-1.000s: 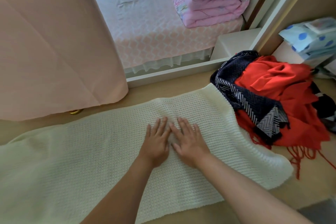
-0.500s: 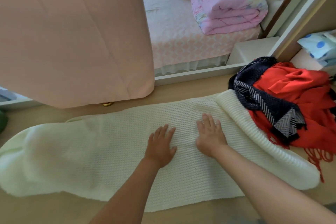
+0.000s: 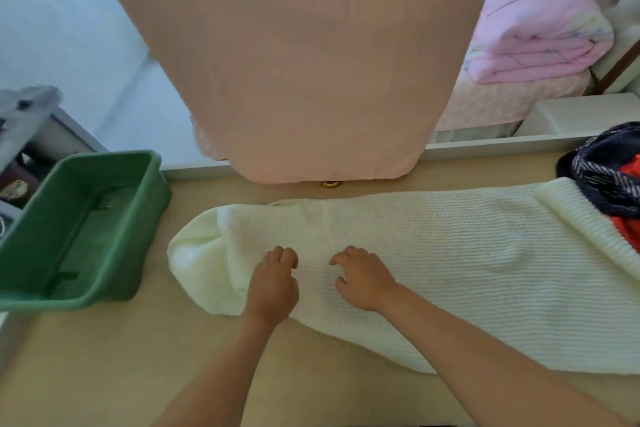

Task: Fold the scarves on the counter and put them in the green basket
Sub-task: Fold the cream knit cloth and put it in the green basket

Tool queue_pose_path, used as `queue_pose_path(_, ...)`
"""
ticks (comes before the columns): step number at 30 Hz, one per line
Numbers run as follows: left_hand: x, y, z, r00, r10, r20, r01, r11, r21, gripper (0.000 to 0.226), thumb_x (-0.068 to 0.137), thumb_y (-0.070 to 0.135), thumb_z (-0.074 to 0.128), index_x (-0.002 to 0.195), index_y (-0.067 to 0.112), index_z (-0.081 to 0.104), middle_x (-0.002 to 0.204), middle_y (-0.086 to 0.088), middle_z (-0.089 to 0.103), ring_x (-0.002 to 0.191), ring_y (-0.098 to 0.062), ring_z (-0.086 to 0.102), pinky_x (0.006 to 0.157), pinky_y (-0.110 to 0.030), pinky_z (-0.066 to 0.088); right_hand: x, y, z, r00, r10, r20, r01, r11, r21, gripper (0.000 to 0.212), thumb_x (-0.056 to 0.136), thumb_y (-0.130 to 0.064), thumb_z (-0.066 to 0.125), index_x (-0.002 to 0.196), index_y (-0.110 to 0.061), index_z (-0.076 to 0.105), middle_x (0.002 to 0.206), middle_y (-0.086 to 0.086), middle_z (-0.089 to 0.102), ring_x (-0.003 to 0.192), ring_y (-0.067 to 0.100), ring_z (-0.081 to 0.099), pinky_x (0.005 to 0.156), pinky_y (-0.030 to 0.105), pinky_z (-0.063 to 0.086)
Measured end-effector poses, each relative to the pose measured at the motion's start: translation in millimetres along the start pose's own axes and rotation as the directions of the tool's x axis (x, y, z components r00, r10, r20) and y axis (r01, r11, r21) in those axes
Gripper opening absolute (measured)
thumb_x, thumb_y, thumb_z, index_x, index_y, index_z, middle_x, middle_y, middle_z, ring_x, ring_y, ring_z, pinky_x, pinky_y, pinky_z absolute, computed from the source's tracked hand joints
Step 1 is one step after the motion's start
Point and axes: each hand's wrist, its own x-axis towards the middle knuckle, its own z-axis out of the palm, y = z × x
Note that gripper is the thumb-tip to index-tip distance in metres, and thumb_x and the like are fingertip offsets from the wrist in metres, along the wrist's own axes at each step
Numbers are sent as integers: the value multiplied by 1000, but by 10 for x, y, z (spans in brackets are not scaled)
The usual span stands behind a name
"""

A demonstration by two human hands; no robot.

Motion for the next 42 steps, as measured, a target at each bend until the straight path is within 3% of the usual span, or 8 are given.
queue_pose_path(8, -491, -1204, -513, 998, 44, -35, -45, 998, -48, 20, 67, 16, 63, 78, 23, 48, 78, 13, 43, 69, -13, 41, 58, -26, 37, 328, -1237, 541, 996, -45, 73, 56, 985, -165, 80, 76, -45, 71, 144, -29, 33, 133, 2, 42, 117, 23, 47, 99, 39, 41)
queue_pose_path(11, -556, -1448, -418, 981, 108, 163, -119, 991, 62, 58, 62, 54, 64, 115, 30, 56, 118, 7, 53, 109, -21, 48, 92, -36, 47, 362, -1335, 632, 999, 52, 12, -51, 994, -99, 63, 86, -20, 66, 143, -24, 40, 131, 4, 51, 112, 23, 53, 93, 36, 45)
queue_pose_path(14, -540, -1531, -341, 963, 88, 257, -112, 990, 82, 80, 63, 35, 78, 136, 34, 46, 141, 0, 46, 134, -29, 38, 112, -46, 32, 349, -1349, 493, 981, 172, -86, -164, 982, 96, 40, 91, -8, 54, 128, -22, 53, 116, 1, 63, 96, 18, 60, 82, 34, 51)
queue_pose_path(22, -185, -1458, -662, 973, -8, -229, -38, 980, -195, 28, 62, -11, 65, 74, 14, 69, 70, 1, 56, 63, -23, 49, 53, -30, 40, 309, -1068, -142, 904, 359, -232, -360, 932, 38, 34, 93, -15, 42, 124, -24, 51, 96, -4, 62, 80, 16, 58, 63, 31, 44)
queue_pose_path(26, 93, -1515, -1007, 960, -164, -226, 165, 986, -14, 27, 58, -8, 59, 68, 14, 71, 69, -1, 58, 62, -28, 51, 59, -34, 42, 406, -999, -244, 882, 411, -229, -447, 885, -133, 49, 92, -18, 46, 140, -19, 40, 113, 5, 60, 92, 23, 58, 68, 33, 42)
queue_pose_path(33, 113, -1384, -978, 963, -218, 157, 247, 948, -203, 35, 77, -3, 43, 78, 23, 67, 88, 4, 62, 87, -20, 57, 76, -35, 48, 396, -1303, 183, 982, -85, -169, 52, 981, -188, 91, 77, -20, 58, 156, -29, 12, 162, 3, 14, 147, 24, 16, 120, 40, 15)
queue_pose_path(37, 78, -1189, -1029, 944, 36, 329, 96, 921, -377, 35, 78, -3, 44, 68, 27, 60, 73, 9, 63, 70, -11, 57, 64, -31, 47, 515, -1452, 377, 983, -116, -140, 105, 991, -87, 87, 84, -37, 61, 156, -35, 12, 145, -3, 47, 133, 15, 41, 117, 40, 23)
queue_pose_path(42, 76, -1342, -953, 999, -7, 50, 23, 943, -332, 29, 83, 21, 67, 110, 31, 61, 108, 17, 59, 99, -5, 54, 83, -26, 48, 589, -1279, 127, 971, -60, -232, 44, 996, -71, 36, 87, -23, 56, 121, -34, 63, 105, -7, 63, 99, 17, 56, 93, 38, 38)
